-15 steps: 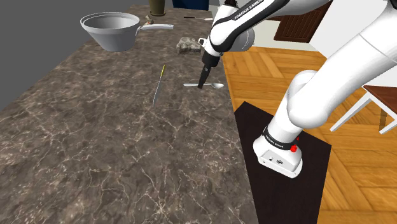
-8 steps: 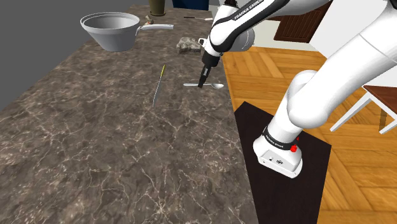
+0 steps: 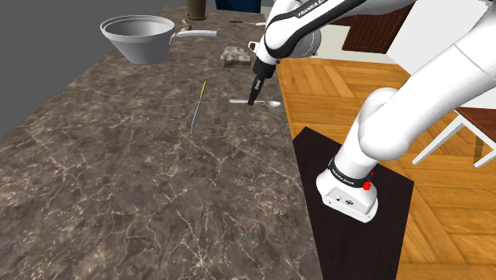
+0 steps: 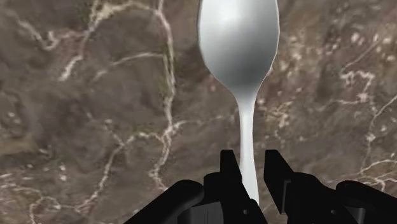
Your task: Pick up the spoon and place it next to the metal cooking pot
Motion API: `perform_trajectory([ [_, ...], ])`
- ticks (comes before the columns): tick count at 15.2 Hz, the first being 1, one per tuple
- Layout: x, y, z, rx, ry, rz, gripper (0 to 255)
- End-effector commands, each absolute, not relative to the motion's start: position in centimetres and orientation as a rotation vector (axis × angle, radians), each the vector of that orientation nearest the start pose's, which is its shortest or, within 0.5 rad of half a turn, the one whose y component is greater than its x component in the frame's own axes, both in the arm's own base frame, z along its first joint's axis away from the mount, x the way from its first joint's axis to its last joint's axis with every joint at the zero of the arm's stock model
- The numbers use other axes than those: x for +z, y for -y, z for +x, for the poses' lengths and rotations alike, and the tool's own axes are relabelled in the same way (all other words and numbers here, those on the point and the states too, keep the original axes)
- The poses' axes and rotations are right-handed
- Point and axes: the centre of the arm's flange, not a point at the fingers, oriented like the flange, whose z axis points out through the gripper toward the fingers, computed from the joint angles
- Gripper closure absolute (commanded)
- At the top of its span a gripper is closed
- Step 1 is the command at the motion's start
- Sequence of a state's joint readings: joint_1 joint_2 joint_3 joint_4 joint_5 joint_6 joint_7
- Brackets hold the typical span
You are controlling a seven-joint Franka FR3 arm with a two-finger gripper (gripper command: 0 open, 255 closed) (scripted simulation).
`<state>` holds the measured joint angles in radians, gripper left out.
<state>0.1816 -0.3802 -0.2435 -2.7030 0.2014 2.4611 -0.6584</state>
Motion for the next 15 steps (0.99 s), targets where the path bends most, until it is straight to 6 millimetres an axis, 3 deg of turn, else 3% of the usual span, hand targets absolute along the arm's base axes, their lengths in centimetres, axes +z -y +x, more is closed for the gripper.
perform_trajectory([
  [1, 36.7, 2.1, 39.8, -0.284, 0.672, -2.881, 255],
  [15, 44.1, 2.1, 39.8, -0.284, 0.672, -2.881, 255],
])
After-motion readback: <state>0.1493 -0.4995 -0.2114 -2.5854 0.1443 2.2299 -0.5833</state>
